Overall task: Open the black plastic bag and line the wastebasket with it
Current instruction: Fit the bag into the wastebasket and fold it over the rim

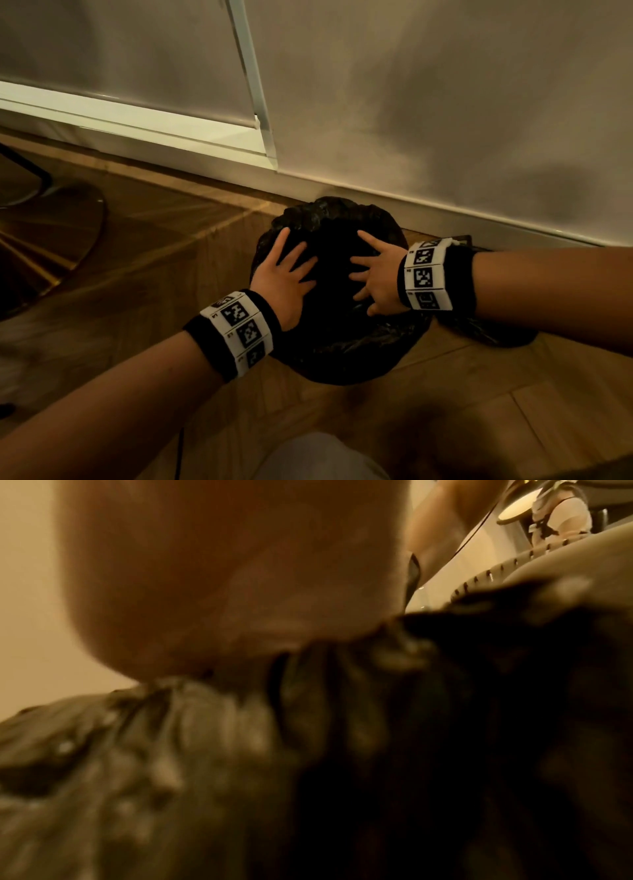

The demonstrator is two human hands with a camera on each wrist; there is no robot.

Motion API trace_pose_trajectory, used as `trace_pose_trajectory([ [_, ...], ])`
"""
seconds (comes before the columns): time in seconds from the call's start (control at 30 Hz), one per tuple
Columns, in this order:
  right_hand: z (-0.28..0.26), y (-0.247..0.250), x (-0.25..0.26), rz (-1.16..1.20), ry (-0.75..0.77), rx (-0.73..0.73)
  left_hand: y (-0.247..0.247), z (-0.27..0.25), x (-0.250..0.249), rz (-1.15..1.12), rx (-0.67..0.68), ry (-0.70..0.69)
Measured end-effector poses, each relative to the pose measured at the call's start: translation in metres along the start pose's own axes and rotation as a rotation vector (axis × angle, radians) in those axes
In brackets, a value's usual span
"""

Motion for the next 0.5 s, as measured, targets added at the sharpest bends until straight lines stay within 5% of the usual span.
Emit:
trace_pose_trajectory([
  [0.17, -0.006, -0.007, -0.013, 0.055, -0.071, 0.027, -0.004, 0.006, 0.008, 0.026, 0.128, 0.173],
  [0.37, -0.003, 0.015, -0.007, 0.053, -0.076, -0.169, 0.004, 0.011, -0.002, -0.026, -0.151, 0.041],
  [0.5, 0.015, 0.007, -0.018, -0.014, -0.194, -0.091, -0.008, 0.025, 0.006, 0.113, 0.075, 0.116],
])
Point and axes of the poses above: each hand's wrist, its own z-axis towards the middle knuckle, its own y-axis out of the back of the hand, x = y × z, the point moved 1 cm from there along z, towards the middle knuckle, and after that the axes turned 8 degrees about -y, right-handed, at the moved point
